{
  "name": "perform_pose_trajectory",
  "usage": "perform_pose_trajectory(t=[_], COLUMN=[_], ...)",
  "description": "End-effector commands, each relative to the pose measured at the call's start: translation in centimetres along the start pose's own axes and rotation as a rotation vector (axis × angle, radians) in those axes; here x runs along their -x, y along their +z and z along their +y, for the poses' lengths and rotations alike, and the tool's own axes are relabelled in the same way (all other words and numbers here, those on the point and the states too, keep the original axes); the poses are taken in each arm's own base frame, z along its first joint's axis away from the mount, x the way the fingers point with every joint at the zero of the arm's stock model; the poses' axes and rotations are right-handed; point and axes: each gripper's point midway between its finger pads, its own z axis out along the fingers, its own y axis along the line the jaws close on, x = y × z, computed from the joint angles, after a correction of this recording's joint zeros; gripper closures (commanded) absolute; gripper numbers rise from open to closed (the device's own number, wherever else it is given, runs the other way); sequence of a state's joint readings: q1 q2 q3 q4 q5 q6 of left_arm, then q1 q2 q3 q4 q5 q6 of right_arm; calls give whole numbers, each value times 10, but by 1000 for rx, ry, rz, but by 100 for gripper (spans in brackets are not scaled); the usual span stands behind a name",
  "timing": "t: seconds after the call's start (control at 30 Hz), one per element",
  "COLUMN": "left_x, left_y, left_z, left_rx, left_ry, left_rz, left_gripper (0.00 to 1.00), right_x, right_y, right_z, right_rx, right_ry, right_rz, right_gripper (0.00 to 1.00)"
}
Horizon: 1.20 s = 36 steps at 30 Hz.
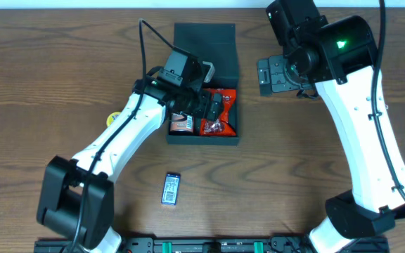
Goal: Pack container
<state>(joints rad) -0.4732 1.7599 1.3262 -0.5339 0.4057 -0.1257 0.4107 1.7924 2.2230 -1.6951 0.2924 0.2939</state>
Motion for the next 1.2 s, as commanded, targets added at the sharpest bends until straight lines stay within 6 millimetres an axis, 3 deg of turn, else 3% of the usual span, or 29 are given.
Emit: perform_pose_trajectory(t=[0.0, 0.27, 0.6, 0.8, 1.03, 1.17], left_x=[5, 20, 40, 39, 24, 18], left_y=[13, 34, 26, 31, 51, 53], left_z=[5, 26, 68, 69, 68, 67], left_rx=[-2, 40, 76, 72, 49, 50], left_ry=[14, 6, -66, -68, -80, -86], left_rz=[-7, -55, -125, -120, -60, -38], left_gripper=[5, 5, 5, 5, 5, 5], right_x=[1, 0, 0, 0, 0, 0], right_y=[1, 1, 1, 1, 1, 1], right_z=[-6, -6, -5, -5, -5, -6], right_rx=[-21, -20, -17, -17, -17, -18], right_ry=[-3, 8, 58, 74, 75, 75], right_rz=[-1, -1, 0, -1, -1, -1], right_gripper=[1, 1, 1, 1, 1, 1])
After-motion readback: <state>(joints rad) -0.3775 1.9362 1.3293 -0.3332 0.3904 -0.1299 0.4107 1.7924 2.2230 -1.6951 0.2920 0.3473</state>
